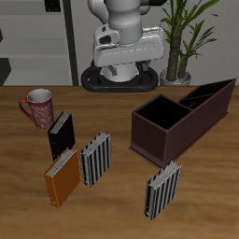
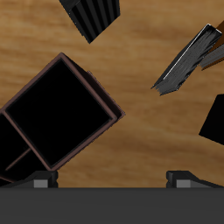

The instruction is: Place the black book into the left desk caddy's left compartment

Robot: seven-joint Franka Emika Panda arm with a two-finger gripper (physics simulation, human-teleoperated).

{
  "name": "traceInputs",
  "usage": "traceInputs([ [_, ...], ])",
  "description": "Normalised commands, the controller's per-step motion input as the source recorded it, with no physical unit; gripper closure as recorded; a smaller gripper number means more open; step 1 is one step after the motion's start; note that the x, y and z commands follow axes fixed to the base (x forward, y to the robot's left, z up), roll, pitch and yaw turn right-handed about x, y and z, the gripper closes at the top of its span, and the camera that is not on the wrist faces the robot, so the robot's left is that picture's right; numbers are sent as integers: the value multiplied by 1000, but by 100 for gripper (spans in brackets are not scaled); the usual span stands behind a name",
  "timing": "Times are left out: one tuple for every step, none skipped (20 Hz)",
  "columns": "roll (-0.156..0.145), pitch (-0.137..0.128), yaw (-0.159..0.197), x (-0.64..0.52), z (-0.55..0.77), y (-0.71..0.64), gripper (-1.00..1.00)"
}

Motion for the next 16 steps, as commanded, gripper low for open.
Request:
traceInputs([
  [-14,-10,-100,201,17,-485,-100],
  [-61,-60,-21,191,-3,-502,-100],
  [10,1,-5,207,-24,-504,-100],
  [-36,-28,-56,157,-1,-494,-100],
  [-43,-17,-115,193,-7,-663,-100],
  [15,-17,-39,120,-21,-480,-100],
  [-8,-47,28,204,-94,-626,-100],
  [-101,-79,-22,234,-93,-1109,-100],
  [2,23,27,176,-153,-671,-100],
  [-38,10,19,103,-69,-350,-100],
  [-100,-103,-9,126,-56,-935,-100],
  [48,-27,22,112,-120,-664,-100],
  [-154,1,-47,163,-81,-909,-100],
  [-92,-59,-105,113,-64,-815,-100],
  [26,-47,17,66,-50,-697,-100],
  [-88,-31,-58,48,-39,-794,-100],
])
